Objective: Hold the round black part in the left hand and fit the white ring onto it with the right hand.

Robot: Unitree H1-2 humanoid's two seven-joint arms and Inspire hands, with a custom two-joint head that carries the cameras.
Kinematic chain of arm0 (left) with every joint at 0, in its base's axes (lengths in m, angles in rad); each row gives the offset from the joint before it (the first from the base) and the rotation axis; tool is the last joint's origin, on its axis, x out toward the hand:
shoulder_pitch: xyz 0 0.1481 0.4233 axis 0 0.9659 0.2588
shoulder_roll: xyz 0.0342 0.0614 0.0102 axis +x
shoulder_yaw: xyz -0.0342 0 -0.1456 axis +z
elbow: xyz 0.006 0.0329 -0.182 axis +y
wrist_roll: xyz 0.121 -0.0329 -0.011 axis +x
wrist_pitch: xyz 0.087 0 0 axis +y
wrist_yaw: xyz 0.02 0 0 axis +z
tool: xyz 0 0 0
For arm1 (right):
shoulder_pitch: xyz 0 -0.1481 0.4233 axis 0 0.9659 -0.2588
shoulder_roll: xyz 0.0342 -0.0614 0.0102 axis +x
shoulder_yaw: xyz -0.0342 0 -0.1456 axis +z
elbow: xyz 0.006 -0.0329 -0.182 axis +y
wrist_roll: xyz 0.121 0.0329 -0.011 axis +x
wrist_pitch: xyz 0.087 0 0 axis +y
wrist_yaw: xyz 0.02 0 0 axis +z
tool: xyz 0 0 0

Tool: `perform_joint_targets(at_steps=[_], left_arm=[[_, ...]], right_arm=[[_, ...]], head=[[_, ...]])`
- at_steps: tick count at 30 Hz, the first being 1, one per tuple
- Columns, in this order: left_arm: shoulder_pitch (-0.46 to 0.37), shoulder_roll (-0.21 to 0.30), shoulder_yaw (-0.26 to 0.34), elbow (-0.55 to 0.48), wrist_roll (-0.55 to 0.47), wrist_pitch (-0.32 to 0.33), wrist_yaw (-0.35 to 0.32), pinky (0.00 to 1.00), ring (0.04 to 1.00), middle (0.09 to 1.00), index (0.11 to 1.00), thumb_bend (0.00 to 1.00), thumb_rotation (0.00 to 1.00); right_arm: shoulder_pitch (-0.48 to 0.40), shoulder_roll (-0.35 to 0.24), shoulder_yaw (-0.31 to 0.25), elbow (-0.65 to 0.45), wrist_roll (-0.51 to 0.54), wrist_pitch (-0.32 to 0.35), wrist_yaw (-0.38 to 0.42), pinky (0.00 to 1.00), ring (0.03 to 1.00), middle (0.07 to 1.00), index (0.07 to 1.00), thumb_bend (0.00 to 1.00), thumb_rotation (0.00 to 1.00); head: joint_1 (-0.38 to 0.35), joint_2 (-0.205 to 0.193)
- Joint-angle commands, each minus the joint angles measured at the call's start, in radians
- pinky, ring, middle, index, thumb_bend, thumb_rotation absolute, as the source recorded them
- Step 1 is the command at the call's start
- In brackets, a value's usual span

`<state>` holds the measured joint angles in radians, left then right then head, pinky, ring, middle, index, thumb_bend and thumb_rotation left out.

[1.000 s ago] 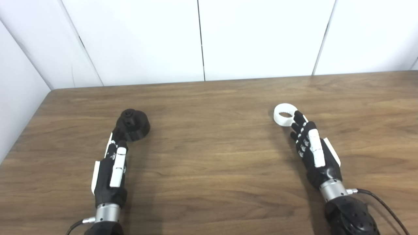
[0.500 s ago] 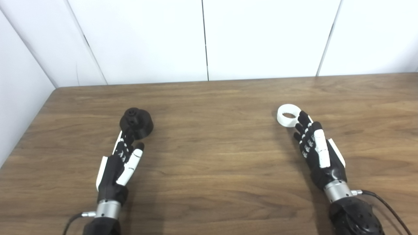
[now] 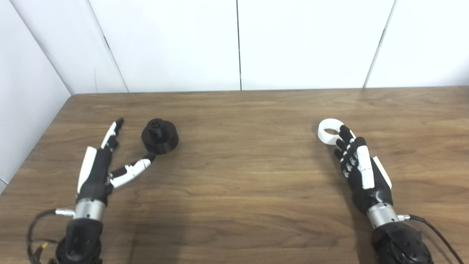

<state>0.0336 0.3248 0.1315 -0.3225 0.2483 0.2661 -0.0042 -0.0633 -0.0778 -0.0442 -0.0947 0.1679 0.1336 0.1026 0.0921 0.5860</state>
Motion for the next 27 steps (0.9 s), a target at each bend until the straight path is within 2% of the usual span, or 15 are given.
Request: perform_joint_targets(at_steps=[1, 6, 15, 22, 27], left_arm=[[-0.033, 0.04, -0.015, -0.025, 0.062, 0.007, -0.007, 0.94, 0.985, 0.994, 0.964, 0.86, 0.29], [-0.064, 0.095, -0.032, -0.011, 0.134, 0.032, -0.045, 0.92, 0.978, 0.994, 0.949, 0.89, 0.3], [-0.116, 0.17, -0.08, 0.039, 0.25, 0.049, -0.09, 0.88, 0.981, 0.988, 0.937, 0.9, 0.23], [-0.166, 0.206, -0.097, 0.092, 0.272, 0.071, -0.148, 0.92, 1.0, 0.979, 0.925, 0.92, 0.21], [-0.193, 0.227, -0.108, 0.144, 0.273, 0.051, -0.159, 0.93, 1.0, 0.975, 0.919, 0.91, 0.19]], right_arm=[[-0.031, 0.003, 0.003, -0.011, -0.002, -0.031, 0.003, 1.0, 1.0, 1.0, 0.961, 0.53, 1.0], [-0.033, 0.007, 0.002, -0.008, -0.003, -0.032, 0.002, 1.0, 1.0, 1.0, 0.96, 0.54, 1.0], [-0.035, 0.006, 0.005, 0.0, -0.01, -0.045, 0.006, 1.0, 1.0, 1.0, 0.961, 0.53, 1.0], [-0.031, 0.01, 0.005, -0.006, -0.018, -0.042, 0.0, 1.0, 1.0, 1.0, 0.96, 0.54, 1.0], [-0.03, 0.009, 0.006, -0.001, -0.022, -0.054, 0.004, 1.0, 1.0, 1.0, 0.963, 0.53, 1.0]], head=[[0.002, 0.001], [0.0, -0.004], [-0.002, -0.007], [-0.007, -0.008], [-0.007, -0.009]])
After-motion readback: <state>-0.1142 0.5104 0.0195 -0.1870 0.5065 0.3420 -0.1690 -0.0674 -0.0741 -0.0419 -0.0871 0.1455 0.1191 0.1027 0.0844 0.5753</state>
